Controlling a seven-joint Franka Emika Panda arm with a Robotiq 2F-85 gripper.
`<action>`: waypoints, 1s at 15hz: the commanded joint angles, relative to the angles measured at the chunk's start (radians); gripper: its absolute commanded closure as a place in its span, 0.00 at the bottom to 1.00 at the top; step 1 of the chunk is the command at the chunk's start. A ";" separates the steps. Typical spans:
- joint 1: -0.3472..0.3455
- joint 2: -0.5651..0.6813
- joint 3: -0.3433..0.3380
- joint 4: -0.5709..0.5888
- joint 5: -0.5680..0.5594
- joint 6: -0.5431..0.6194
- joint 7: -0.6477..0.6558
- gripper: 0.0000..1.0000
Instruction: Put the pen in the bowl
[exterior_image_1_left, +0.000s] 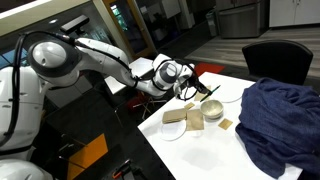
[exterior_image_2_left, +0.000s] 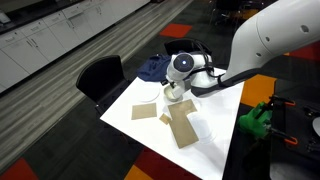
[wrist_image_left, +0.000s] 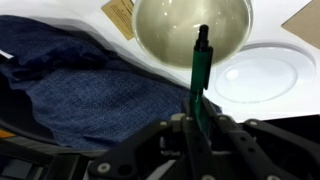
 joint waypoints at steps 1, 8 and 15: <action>0.010 0.036 -0.031 0.000 0.020 0.057 0.028 0.97; -0.004 0.098 -0.025 0.018 0.099 0.098 -0.003 0.97; -0.001 0.130 -0.024 0.030 0.152 0.101 -0.012 0.42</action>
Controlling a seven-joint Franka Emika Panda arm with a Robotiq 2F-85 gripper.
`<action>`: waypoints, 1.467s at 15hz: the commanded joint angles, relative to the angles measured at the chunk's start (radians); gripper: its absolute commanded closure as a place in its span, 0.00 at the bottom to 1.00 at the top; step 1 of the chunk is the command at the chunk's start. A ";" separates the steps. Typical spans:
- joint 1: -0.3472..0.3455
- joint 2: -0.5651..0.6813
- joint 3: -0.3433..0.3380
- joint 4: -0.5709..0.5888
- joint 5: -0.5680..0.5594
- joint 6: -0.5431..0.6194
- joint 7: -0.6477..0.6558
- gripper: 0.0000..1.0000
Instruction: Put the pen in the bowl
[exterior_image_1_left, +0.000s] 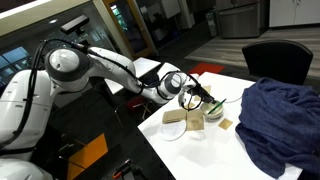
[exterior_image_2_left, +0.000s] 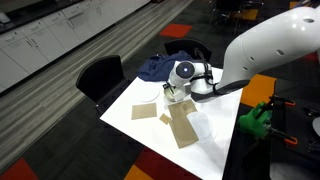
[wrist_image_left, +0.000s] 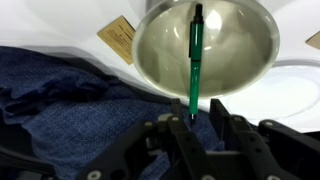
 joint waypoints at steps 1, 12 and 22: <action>0.010 0.014 -0.017 0.006 0.032 0.030 -0.011 0.33; 0.108 -0.144 -0.054 -0.140 0.016 0.038 -0.086 0.00; 0.034 -0.470 0.124 -0.351 0.014 -0.052 -0.353 0.00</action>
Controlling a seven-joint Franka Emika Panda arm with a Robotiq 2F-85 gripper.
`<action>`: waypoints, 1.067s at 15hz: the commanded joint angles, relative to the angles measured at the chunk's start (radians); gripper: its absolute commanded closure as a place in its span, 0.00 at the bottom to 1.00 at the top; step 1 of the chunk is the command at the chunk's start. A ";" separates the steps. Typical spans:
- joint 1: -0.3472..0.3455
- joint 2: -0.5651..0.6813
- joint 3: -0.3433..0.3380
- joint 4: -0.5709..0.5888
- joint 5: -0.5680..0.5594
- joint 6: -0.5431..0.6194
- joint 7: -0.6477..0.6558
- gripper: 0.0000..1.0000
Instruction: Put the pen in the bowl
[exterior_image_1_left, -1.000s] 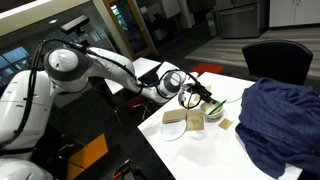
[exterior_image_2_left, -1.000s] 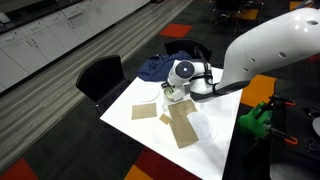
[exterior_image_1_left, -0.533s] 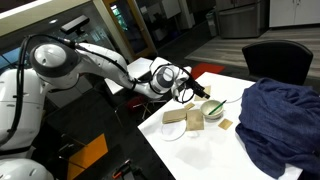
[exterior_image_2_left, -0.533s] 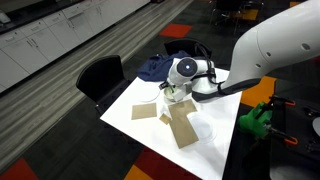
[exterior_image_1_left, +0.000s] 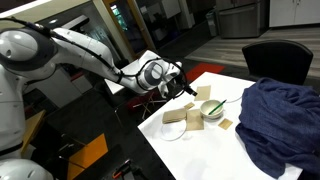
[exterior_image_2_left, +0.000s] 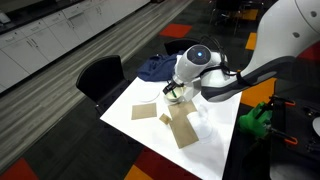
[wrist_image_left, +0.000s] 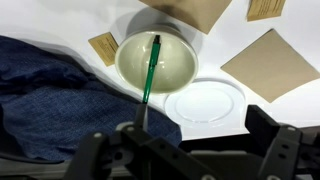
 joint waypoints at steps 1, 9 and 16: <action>-0.053 -0.163 0.085 -0.112 -0.002 -0.069 -0.100 0.00; -0.225 -0.288 0.275 -0.146 -0.043 -0.306 -0.117 0.00; -0.338 -0.253 0.394 -0.115 -0.057 -0.319 -0.099 0.00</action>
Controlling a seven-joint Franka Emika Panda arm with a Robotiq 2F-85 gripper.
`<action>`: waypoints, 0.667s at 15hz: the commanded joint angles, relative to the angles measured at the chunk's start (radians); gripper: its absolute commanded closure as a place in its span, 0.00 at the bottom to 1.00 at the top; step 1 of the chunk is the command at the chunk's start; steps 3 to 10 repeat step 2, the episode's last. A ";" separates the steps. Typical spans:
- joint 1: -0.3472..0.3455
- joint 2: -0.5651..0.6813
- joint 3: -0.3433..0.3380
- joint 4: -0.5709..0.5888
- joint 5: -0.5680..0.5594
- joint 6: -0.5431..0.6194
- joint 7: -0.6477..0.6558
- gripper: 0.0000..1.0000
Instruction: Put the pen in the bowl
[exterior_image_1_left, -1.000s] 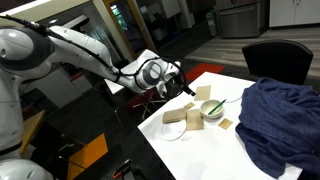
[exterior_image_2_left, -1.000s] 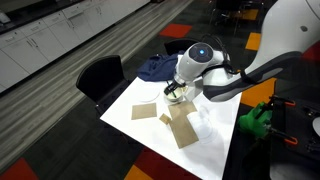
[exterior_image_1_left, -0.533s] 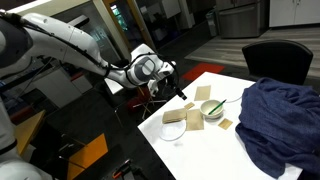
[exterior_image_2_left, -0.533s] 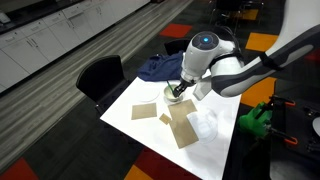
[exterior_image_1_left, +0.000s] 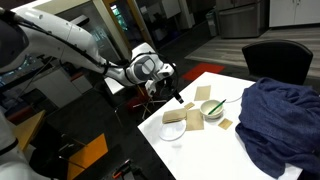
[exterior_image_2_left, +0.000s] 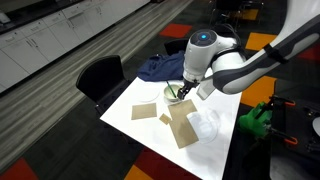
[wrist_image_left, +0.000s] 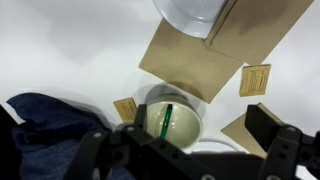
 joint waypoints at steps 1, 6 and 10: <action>-0.045 -0.004 0.045 0.001 -0.029 -0.005 0.019 0.00; -0.045 -0.004 0.045 0.001 -0.029 -0.005 0.019 0.00; -0.045 -0.004 0.045 0.001 -0.029 -0.005 0.019 0.00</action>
